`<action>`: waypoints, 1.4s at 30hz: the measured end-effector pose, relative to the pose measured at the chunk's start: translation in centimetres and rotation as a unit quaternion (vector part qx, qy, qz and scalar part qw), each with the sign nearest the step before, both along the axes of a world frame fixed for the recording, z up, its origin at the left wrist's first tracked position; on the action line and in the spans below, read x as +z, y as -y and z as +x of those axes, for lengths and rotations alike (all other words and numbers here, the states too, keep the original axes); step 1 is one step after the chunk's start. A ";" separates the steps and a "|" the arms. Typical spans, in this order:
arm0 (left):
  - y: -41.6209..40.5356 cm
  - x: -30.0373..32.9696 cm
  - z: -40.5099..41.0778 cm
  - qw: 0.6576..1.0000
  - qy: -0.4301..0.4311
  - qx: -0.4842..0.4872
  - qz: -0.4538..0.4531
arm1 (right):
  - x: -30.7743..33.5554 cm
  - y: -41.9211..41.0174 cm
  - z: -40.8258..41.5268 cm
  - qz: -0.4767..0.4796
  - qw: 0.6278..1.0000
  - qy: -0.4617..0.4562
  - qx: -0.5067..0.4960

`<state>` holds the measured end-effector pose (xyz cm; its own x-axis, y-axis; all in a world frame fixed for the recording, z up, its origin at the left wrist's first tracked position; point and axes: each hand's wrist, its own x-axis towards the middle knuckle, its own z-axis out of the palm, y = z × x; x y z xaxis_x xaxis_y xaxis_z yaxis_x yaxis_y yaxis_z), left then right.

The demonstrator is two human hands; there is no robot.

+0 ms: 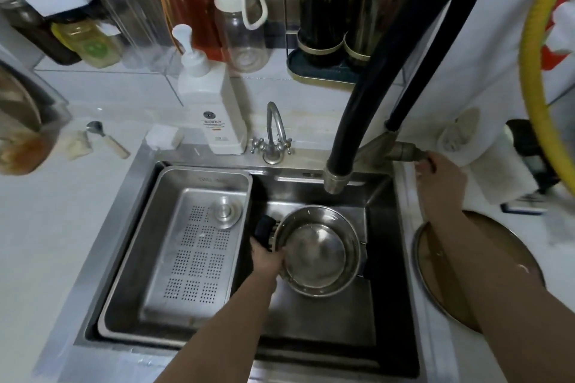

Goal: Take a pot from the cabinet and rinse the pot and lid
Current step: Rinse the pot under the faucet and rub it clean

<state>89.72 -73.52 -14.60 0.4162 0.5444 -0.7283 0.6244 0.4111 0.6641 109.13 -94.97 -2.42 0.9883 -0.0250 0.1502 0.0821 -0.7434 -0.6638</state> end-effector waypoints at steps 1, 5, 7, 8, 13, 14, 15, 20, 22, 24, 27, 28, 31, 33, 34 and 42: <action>-0.2 -0.3 0.2 1.000 -0.004 -0.002 -0.007 | 0.0 0.0 0.0 0.002 1.000 0.001 -0.003; -0.6 -1.1 1.1 0.999 -0.014 0.030 -0.011 | -0.1 -0.1 -0.1 0.009 1.000 0.006 -0.007; -0.6 -1.2 1.4 0.998 -0.009 0.054 -0.009 | -0.1 -0.1 -0.2 0.016 1.000 0.004 -0.010; -0.7 -1.2 1.4 0.998 0.001 0.069 -0.011 | 0.0 -0.2 -0.2 0.022 1.000 0.004 -0.011; -1.4 -0.1 0.9 0.996 0.043 0.083 0.013 | -0.1 -0.1 -0.3 0.042 0.999 -0.017 -0.014; -1.5 0.2 0.9 0.995 0.049 0.078 0.025 | -0.2 -0.1 -0.3 0.052 0.998 -0.024 -0.016; -1.6 0.6 0.8 0.995 0.054 0.071 0.037 | -0.2 -0.2 -0.3 0.060 0.998 -0.028 -0.018; -1.7 2.3 0.4 0.993 0.040 -0.007 0.111 | -0.3 -0.1 -0.1 0.074 0.996 -0.036 -0.025; -1.4 3.0 0.4 0.993 0.048 -0.022 0.110 | -0.3 0.1 0.1 0.071 0.997 -0.038 -0.017; -1.1 3.5 0.5 0.993 0.070 -0.039 0.087 | -0.4 0.1 0.2 0.071 0.997 -0.039 -0.014; -0.3 4.1 0.7 0.991 0.103 -0.061 0.064 | -0.5 0.0 0.2 0.081 0.996 -0.041 -0.015; 0.0 4.2 0.7 0.990 0.105 -0.065 0.071 | -0.4 0.0 0.2 0.083 0.996 -0.043 -0.017; 0.6 4.6 0.6 0.987 0.109 -0.067 0.096 | -0.2 0.1 0.2 0.098 0.993 -0.050 -0.031; 0.4 4.9 0.3 0.987 0.113 -0.054 0.100 | -0.1 0.2 0.2 0.091 0.994 -0.050 -0.028; 0.2 5.2 0.2 0.988 0.117 -0.041 0.095 | -0.1 0.2 0.2 0.084 0.995 -0.049 -0.026; -1.3 8.9 -0.2 0.985 0.162 0.045 0.041 | -0.1 0.4 0.3 0.066 0.997 -0.043 -0.021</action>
<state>89.57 -72.20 -5.70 0.5666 0.6416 -0.5170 0.3370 0.3922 0.8559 109.39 -95.42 -2.48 0.9950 -0.0807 0.0580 -0.0085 -0.6507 -0.7593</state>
